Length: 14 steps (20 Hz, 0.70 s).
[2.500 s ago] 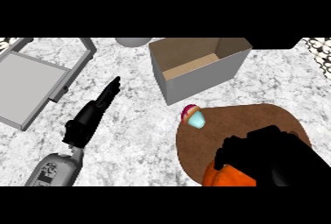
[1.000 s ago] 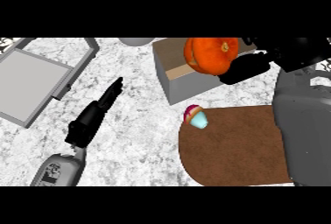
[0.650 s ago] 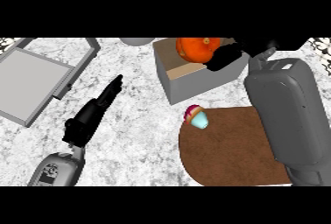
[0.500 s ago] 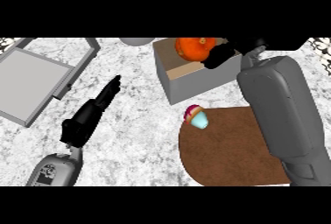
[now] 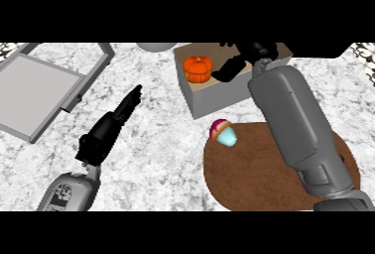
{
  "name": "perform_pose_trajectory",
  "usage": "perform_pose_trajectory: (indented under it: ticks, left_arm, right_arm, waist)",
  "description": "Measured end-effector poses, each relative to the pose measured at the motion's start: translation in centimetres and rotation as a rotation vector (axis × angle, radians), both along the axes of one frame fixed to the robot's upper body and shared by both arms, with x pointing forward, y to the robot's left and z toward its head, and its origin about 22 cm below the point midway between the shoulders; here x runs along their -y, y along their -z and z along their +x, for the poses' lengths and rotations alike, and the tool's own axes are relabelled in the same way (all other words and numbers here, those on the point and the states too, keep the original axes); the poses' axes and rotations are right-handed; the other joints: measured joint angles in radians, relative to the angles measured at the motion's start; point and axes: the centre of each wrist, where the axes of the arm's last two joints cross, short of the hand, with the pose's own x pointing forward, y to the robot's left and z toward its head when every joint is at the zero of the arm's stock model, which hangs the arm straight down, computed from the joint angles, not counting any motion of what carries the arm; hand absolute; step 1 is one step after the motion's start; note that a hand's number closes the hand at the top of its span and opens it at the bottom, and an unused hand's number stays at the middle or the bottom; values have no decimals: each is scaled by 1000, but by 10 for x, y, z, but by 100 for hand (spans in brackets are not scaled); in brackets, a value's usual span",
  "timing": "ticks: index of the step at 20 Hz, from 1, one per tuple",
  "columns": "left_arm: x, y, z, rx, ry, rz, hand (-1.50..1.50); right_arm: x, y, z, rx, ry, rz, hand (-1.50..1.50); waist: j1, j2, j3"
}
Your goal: Pick the squash from the cutting board and place it in the cardboard box
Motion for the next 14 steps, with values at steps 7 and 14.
perform_pose_trajectory:
  ticks: [7,14]
  left_arm:
    - [1,1,-3,-3,7,-2,0]
    - [-4,2,-1,-9,0,-4,0]
  right_arm:
    - [10,21,12,-32,-20,215,-150]
    - [52,27,18,21,25,610,-150]
  waist:
    - [0,-3,0]
    - [-6,3,1]
